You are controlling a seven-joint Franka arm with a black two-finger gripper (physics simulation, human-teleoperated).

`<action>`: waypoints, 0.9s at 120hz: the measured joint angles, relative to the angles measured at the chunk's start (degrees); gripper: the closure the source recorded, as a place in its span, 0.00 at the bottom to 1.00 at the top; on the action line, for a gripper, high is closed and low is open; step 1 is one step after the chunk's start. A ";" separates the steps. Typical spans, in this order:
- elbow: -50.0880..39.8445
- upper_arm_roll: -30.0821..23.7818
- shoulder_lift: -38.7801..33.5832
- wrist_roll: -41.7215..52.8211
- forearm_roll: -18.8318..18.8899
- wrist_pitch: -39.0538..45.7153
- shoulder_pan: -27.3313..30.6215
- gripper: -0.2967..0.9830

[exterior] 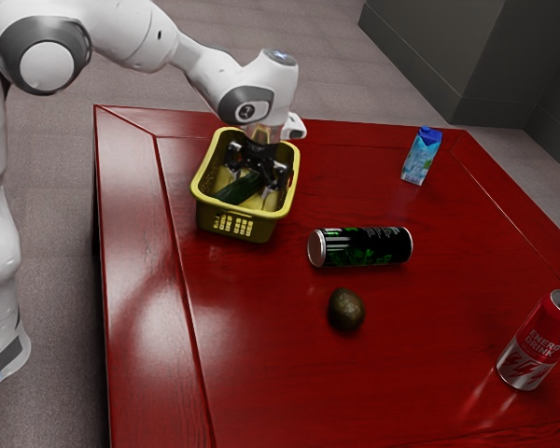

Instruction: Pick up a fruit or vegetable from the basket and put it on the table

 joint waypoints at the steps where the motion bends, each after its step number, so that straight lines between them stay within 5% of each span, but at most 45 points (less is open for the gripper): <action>1: 0.00 0.00 0.00 0.01 -0.01 0.02 0.01 0.35; 36: 0.01 0.08 0.76 0.02 -1.22 0.65 0.44 0.45; 48: 0.04 0.06 1.39 0.05 -1.15 0.71 0.60 0.36; 58: 0.02 0.17 1.52 0.32 -1.30 0.62 0.84 0.15; 71: 0.00 0.19 1.46 0.95 -1.47 0.60 1.13 0.14; 89: 0.00 0.27 1.27 1.20 -1.46 0.71 1.11 0.20; 108: 0.00 0.24 0.81 0.89 -1.37 0.88 0.58 0.40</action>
